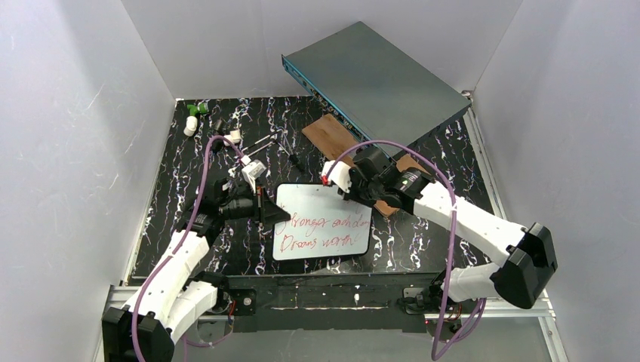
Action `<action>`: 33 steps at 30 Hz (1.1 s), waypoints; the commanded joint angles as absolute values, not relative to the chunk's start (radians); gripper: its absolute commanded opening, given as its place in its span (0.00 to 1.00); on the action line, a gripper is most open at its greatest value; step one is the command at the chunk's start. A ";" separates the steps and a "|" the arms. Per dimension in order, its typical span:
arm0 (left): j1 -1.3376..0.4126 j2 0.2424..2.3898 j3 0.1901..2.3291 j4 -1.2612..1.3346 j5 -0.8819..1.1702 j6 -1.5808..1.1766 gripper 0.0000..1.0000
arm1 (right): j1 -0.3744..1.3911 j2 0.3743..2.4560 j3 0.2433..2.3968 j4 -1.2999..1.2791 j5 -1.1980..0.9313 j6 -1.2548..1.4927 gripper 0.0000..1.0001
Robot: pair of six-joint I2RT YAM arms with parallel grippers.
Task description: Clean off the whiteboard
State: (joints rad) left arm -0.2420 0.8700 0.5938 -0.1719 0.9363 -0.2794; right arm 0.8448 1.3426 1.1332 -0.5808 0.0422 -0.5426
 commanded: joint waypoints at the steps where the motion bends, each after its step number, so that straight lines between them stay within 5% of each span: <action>1: -0.265 0.865 0.614 -0.217 0.975 -0.197 0.00 | 0.840 1.296 1.084 -0.653 -0.125 -0.631 0.01; 9: -0.265 0.871 0.616 -0.224 0.973 -0.192 0.00 | 0.867 1.353 1.206 -0.726 -0.225 -0.602 0.01; 21: -0.266 0.867 0.622 -0.251 0.943 -0.175 0.00 | 0.840 1.337 1.156 -0.600 0.080 -0.569 0.01; 33: -0.267 0.860 0.625 -0.258 0.934 -0.172 0.00 | 0.827 1.293 1.075 -0.713 -0.179 -0.635 0.01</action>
State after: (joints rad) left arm -0.2531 0.8696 0.5999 -0.2256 0.9497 -0.2642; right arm 0.8276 1.2930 1.0523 -0.6651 -0.0650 -0.6254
